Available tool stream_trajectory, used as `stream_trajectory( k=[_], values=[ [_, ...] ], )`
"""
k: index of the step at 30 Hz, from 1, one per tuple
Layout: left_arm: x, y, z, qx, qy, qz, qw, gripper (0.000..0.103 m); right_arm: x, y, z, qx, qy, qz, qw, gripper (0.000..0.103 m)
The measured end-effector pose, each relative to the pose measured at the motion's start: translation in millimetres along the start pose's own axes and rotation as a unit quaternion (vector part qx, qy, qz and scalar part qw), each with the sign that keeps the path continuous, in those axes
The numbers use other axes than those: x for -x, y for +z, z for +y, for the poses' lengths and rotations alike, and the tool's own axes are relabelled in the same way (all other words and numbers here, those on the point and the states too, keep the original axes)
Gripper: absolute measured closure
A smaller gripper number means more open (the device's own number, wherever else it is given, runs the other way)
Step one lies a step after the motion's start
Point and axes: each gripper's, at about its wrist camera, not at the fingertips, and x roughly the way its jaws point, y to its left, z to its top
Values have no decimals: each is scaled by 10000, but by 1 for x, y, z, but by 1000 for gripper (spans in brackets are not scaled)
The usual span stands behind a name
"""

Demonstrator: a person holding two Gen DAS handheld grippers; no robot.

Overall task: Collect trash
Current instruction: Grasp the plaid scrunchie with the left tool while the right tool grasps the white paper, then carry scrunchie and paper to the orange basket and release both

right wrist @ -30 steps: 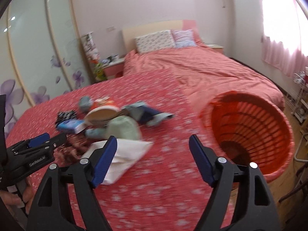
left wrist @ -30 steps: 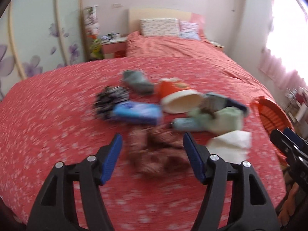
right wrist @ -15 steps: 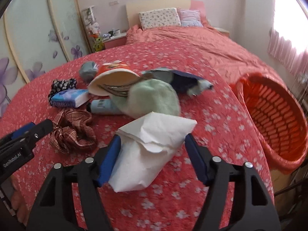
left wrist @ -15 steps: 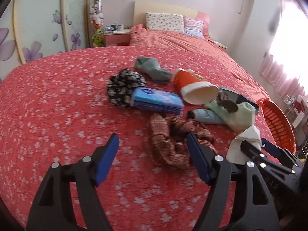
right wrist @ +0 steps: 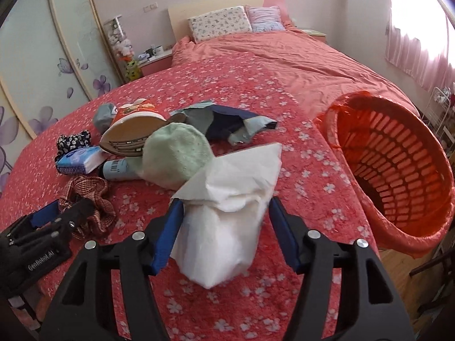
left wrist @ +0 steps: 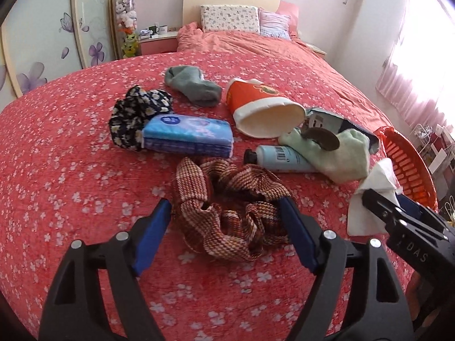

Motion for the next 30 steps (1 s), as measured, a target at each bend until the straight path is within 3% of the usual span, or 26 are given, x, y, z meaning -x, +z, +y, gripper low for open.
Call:
stream_trajectory(
  k=[6, 10, 13, 16, 19, 21, 23, 30],
  values=[
    [-6, -4, -4, -85, -180, 52, 9998, 39, -9, 1, -4, 44, -76, 118, 9999, 53],
    [-4, -5, -7, -133, -363, 23, 9992, 60, -7, 1, -6, 10, -85, 98, 9999, 58],
    [-3, -7, -11, -208, -387, -25, 9990, 67, -6, 0, -8, -43, -34, 92, 9999, 64],
    [0, -8, -12, -225, -349, -67, 9991, 67, -5, 0, -11, -56, -16, 73, 10000, 65],
    [-2, -8, -8, -149, -248, -53, 9996, 52, -6, 0, -11, -36, -6, 60, 10000, 65],
    [-4, -7, -6, -89, -269, -20, 9996, 52, -6, 0, -10, 9, -5, 52, 10000, 66],
    [-3, -6, -5, -102, -348, -31, 9993, 64, -5, -1, -12, 2, 26, 38, 10000, 67],
    [10, -7, -2, -188, -485, -180, 9985, 71, 14, 2, -20, -46, 79, -167, 9998, 67]
  ],
)
